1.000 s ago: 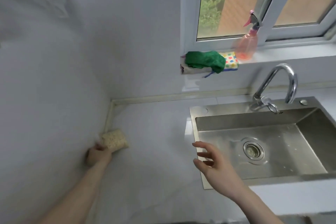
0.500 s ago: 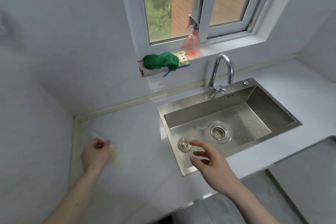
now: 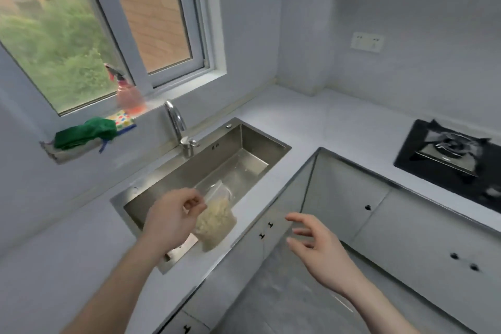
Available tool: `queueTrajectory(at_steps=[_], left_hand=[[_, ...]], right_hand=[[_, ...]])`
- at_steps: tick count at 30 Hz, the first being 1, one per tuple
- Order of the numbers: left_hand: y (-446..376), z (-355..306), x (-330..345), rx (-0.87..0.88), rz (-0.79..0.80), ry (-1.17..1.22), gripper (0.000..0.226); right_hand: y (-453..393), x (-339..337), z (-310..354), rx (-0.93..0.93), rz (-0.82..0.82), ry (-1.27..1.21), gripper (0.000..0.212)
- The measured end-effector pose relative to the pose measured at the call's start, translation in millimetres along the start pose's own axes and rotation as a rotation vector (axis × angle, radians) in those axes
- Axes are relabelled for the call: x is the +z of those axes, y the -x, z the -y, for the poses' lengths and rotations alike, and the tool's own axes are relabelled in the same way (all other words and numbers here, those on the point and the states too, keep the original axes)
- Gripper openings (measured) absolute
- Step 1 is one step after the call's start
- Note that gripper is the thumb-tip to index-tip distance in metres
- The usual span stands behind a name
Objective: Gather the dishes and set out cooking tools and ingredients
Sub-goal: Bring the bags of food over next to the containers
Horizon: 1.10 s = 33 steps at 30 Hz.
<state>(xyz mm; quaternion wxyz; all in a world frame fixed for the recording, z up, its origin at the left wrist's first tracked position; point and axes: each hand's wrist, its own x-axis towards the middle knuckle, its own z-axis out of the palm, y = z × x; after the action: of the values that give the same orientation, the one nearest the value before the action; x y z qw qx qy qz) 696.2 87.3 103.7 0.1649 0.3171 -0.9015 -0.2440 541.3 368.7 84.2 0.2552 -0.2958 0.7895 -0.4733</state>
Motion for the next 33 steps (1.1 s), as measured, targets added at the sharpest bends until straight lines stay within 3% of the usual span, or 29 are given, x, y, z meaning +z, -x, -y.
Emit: queueTrajectory(at_steps=[12,20,33], left_hand=[[-4.8,-284.8,152.0,0.661,0.368,0.037,0.011],[9.2,-448.1,259.0,0.885,0.542,0.105,0.014],[13.9,-682.3,432.1,1.089,0.67,0.22,0.014]], right_hand=[[154.0,-188.3,-106.2,0.234,-0.57,-0.118,0.038],[237.0,-284.2,-178.9,0.377,-0.858,-0.119,0.038],[281.7,-481.0,-265.2,0.51,-1.064,-0.079,0.038]])
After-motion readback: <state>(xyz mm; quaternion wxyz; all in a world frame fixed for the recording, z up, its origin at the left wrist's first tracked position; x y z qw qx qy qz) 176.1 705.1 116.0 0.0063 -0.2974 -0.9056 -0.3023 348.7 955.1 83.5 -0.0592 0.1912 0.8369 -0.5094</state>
